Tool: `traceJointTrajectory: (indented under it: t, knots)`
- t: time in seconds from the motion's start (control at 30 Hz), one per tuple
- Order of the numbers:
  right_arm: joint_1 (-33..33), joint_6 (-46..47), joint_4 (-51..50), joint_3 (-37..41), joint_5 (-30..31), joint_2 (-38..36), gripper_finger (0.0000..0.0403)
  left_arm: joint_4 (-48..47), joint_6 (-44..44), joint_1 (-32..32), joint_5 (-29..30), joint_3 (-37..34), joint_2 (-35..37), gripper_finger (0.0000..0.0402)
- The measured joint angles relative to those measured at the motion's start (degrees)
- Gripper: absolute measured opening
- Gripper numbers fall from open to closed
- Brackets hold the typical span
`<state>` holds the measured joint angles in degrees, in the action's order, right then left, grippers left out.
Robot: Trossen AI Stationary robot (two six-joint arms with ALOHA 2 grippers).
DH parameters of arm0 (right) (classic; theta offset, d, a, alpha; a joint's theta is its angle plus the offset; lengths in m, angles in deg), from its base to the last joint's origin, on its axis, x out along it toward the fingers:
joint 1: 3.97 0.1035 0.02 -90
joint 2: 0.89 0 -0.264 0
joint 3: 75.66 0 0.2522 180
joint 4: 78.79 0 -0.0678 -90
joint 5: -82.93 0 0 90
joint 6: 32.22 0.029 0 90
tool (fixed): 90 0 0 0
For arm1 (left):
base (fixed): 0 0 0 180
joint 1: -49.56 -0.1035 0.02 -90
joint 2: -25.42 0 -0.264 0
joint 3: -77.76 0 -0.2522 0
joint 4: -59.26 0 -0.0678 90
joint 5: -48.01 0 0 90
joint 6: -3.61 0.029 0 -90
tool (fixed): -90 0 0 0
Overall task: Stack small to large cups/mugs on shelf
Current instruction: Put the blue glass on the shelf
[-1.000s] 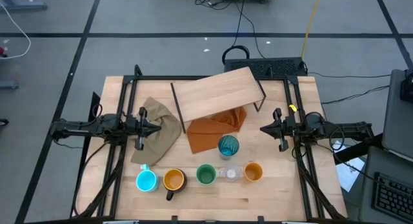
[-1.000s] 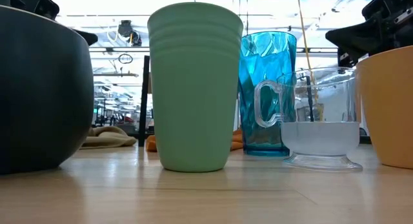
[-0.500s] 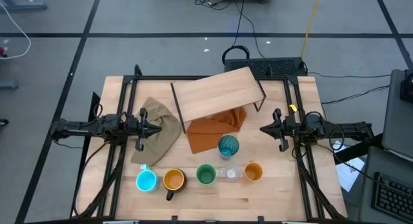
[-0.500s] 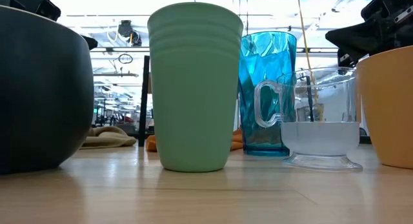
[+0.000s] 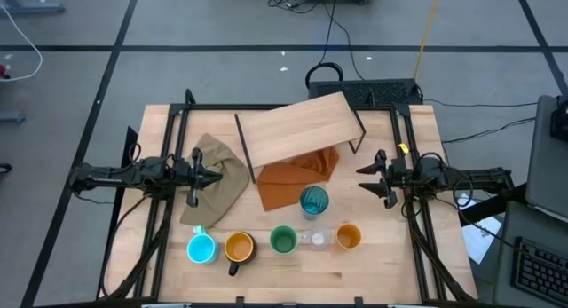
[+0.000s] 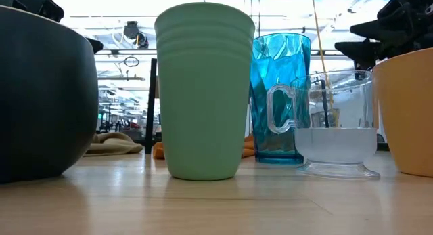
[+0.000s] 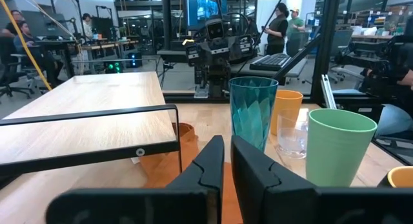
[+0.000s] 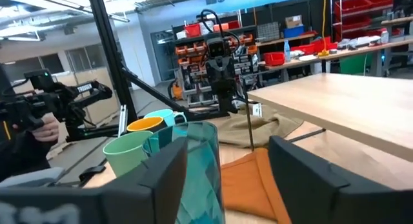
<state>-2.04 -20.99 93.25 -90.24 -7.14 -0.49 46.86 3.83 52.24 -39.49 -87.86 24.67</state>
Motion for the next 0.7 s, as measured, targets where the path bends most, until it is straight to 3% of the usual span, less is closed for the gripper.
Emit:
traceJointTrajectory:
  t: [0.17, 0.33, 0.7]
  knots:
    - [0.0, 2.1, 4.3, -1.0, 0.5, 0.0, 0.0230, 0.0, 0.0, 0.0, 0.1, 0.0, 0.0, 0.0031]
    - [0.0, 1.6, 0.8, -6.5, 0.6, 4.1, 0.0224, 0.0, 0.0, 0.0, 0.4, 0.0, 0.0, 0.0031]
    - [0.0, -2.9, -4.4, -25.6, -0.1, 29.7, 0.0220, -0.2, -0.5, 0.0, 0.5, 0.0, 0.0, 0.0031]
